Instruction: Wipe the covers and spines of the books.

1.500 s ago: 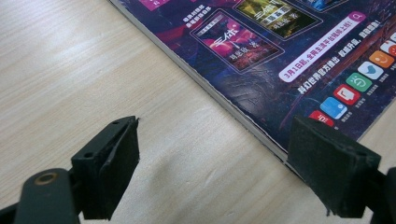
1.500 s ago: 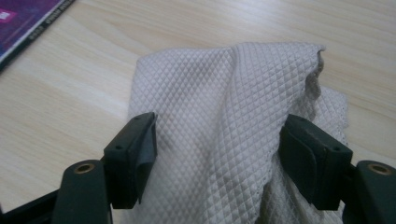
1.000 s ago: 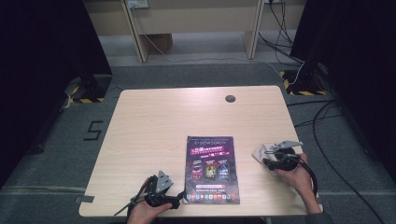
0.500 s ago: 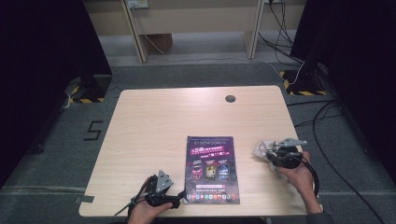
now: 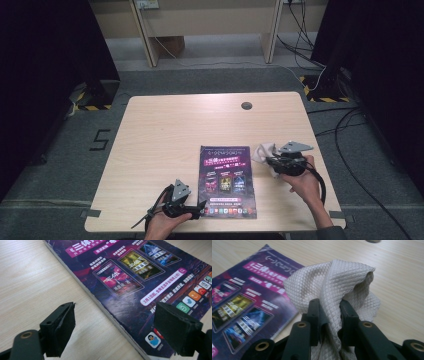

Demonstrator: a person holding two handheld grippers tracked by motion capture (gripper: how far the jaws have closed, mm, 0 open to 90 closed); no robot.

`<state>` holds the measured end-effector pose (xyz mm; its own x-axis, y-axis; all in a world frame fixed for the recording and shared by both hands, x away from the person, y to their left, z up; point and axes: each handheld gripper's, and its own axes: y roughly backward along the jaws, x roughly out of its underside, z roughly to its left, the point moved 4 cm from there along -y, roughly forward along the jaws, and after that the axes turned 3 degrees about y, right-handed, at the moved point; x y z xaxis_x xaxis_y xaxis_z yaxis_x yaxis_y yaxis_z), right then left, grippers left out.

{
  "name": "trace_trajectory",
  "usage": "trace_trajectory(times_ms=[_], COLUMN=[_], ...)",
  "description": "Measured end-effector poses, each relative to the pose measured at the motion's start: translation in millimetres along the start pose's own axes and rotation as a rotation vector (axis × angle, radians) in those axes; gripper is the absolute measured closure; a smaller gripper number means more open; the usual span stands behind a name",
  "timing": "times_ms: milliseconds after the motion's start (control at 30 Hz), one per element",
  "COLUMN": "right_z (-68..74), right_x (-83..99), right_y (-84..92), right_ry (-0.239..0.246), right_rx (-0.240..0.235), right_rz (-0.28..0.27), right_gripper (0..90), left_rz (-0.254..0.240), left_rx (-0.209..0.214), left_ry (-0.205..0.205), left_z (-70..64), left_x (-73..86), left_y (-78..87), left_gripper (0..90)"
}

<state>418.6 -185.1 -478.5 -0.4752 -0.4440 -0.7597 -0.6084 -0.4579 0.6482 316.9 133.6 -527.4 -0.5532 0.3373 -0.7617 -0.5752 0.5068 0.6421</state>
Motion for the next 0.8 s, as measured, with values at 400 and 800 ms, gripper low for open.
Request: trace_trajectory(times_ms=[400, 800], right_z=[53.2, 58.1], right_x=[-23.2, -16.3], right_y=[-55.1, -87.1], right_ry=[0.108, 0.11], right_rx=[-0.096, -0.098], right_rz=[0.065, 0.126], right_gripper=[73.0, 71.8], left_rz=[0.065, 0.057], left_rx=[-0.008, 0.034], left_ry=[-0.079, -0.056], left_z=[-14.9, -19.6], left_x=[1.6, 1.7], left_y=[-15.9, -18.7], left_gripper=[16.9, 21.7])
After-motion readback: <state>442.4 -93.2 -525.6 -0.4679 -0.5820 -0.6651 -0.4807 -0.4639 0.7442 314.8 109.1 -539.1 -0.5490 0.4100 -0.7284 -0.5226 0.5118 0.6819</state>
